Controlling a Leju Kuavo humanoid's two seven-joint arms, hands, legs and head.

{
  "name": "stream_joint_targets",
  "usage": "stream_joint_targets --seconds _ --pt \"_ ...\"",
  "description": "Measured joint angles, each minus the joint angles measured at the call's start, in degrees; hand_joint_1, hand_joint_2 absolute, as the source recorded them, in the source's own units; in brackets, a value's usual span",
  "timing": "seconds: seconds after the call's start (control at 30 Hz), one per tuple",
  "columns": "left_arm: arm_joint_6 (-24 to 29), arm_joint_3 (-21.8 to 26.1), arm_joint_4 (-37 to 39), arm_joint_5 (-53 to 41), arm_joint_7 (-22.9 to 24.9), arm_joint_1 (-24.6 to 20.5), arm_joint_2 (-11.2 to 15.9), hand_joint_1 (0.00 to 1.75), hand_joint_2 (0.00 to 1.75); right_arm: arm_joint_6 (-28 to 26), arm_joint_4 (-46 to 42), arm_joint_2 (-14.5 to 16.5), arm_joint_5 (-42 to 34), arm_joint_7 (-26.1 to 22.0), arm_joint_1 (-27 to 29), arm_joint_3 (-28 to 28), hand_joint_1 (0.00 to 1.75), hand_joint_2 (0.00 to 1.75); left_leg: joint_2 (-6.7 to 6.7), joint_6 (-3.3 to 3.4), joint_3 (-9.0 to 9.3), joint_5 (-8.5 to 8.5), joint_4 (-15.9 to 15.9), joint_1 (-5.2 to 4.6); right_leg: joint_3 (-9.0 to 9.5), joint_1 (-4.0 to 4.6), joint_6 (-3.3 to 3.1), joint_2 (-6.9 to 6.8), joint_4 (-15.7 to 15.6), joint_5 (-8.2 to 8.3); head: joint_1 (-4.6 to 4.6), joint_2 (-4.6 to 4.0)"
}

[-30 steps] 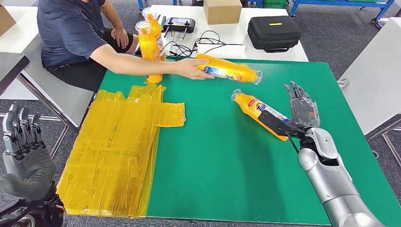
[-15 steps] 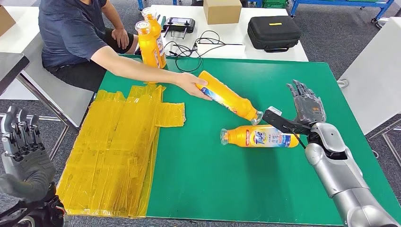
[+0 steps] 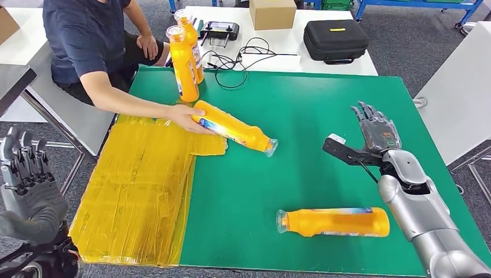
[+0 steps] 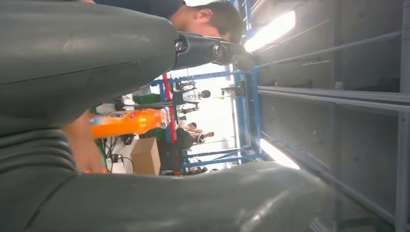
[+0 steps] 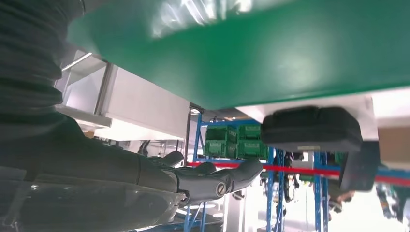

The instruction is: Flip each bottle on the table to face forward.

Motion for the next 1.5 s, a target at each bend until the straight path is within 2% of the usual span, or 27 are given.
stream_joint_targets --seconds 0.13,0.27,0.33,0.43,0.73,0.9,1.03,1.17,1.5 --pt "-0.7 0.0 0.6 0.1 0.0 -0.8 0.2 0.00 0.00 4.8 1.1 -1.9 0.5 -3.0 -1.2 1.5 0.00 1.75 0.00 0.00 -0.01 0.00 0.0 -0.03 0.01 -0.02 0.01 0.00 0.0 0.01 0.00 -0.01" --pt "-1.4 0.1 0.8 0.7 0.0 -0.9 0.6 0.00 0.00 12.4 2.0 -4.9 -2.0 -10.9 -3.3 3.5 0.00 1.75 0.00 0.00 -0.02 0.00 0.0 -0.04 0.00 -0.03 0.01 0.00 0.0 0.01 0.01 -0.01" --pt "-1.8 0.2 0.9 0.8 0.0 -0.9 0.7 0.00 0.00 14.0 2.3 -6.1 -4.7 -13.8 -4.2 4.1 0.00 1.75 0.00 0.00 -0.01 0.00 0.0 -0.04 0.00 -0.03 0.01 0.00 0.0 0.01 0.01 0.00" --pt "-2.1 0.3 1.0 0.7 0.0 -1.1 0.7 0.00 0.00 13.7 2.5 -6.7 -7.2 -15.0 -4.7 4.4 0.00 1.75 0.01 0.00 -0.01 0.00 0.0 -0.04 -0.01 -0.02 0.01 0.00 0.0 0.01 0.00 0.00" --pt "-3.2 0.3 2.1 0.5 0.0 -2.4 0.7 0.00 0.00 9.8 2.4 -7.6 -10.0 -14.0 -2.8 5.3 0.00 1.75 -0.04 0.00 0.02 0.00 0.0 -0.03 0.00 -0.03 0.01 -0.03 0.0 0.01 0.01 0.00" --pt "-3.3 0.3 2.4 0.4 0.0 -2.8 0.7 0.00 0.00 9.3 2.1 -7.8 -10.6 -13.7 -2.2 5.3 0.00 1.75 -0.04 0.00 0.01 0.00 0.0 -0.03 0.00 -0.03 0.01 -0.03 0.0 0.01 0.01 -0.01" --pt "-2.8 -0.6 5.5 0.1 0.0 -6.4 0.7 0.00 0.00 4.3 -1.2 -8.1 -12.5 -12.1 3.1 2.9 0.00 0.00 -0.01 0.00 -0.01 0.00 0.0 -0.04 0.00 -0.03 0.01 -0.01 0.0 0.01 0.01 0.00" --pt "-1.0 -0.8 6.6 0.9 0.0 -7.4 0.6 0.00 0.00 2.8 -4.0 -7.0 -12.9 -12.8 5.0 -0.5 0.00 0.00 0.02 0.00 -0.02 0.00 0.0 -0.03 0.00 -0.01 0.01 0.00 0.0 0.01 -0.01 -0.01" --pt "-0.3 -0.5 6.7 0.1 0.5 -6.7 0.4 0.00 0.00 4.5 -17.3 -4.3 -15.4 -14.2 7.8 -10.1 0.00 0.00 -0.06 0.00 -0.03 0.00 0.0 -0.02 -0.01 -0.02 0.01 -0.05 0.0 0.00 0.01 -0.01"
